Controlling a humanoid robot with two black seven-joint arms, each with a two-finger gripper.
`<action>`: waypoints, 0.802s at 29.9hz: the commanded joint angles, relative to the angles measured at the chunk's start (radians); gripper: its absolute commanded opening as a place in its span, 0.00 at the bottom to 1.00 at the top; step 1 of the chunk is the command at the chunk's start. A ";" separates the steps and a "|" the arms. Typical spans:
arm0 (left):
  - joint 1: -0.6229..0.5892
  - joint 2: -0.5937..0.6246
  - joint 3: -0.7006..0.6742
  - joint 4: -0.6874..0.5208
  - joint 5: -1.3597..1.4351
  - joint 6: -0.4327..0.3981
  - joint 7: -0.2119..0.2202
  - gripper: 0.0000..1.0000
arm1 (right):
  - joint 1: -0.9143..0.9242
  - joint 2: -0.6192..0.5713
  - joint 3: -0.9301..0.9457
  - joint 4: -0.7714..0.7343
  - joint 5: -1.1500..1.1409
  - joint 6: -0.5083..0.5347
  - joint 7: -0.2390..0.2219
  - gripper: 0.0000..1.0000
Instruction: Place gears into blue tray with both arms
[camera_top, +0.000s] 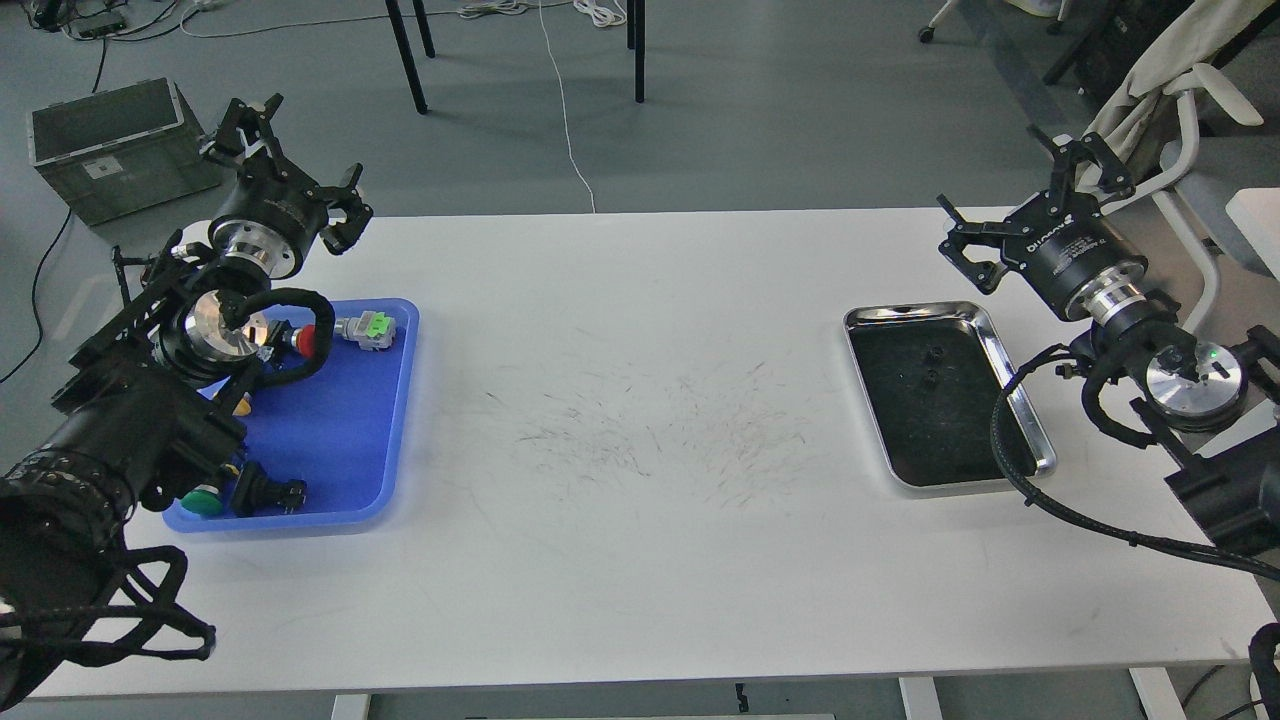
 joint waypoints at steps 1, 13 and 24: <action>0.003 -0.003 0.001 -0.008 0.004 0.001 0.000 0.99 | 0.002 -0.004 -0.007 0.004 -0.006 0.003 0.000 0.99; 0.000 0.006 0.001 -0.025 0.005 -0.011 0.001 0.99 | 0.072 -0.109 -0.155 0.087 -0.014 0.003 0.000 0.99; -0.009 0.008 0.001 -0.029 0.004 -0.010 0.000 0.99 | 0.435 -0.334 -0.664 0.280 -0.583 0.006 -0.083 0.99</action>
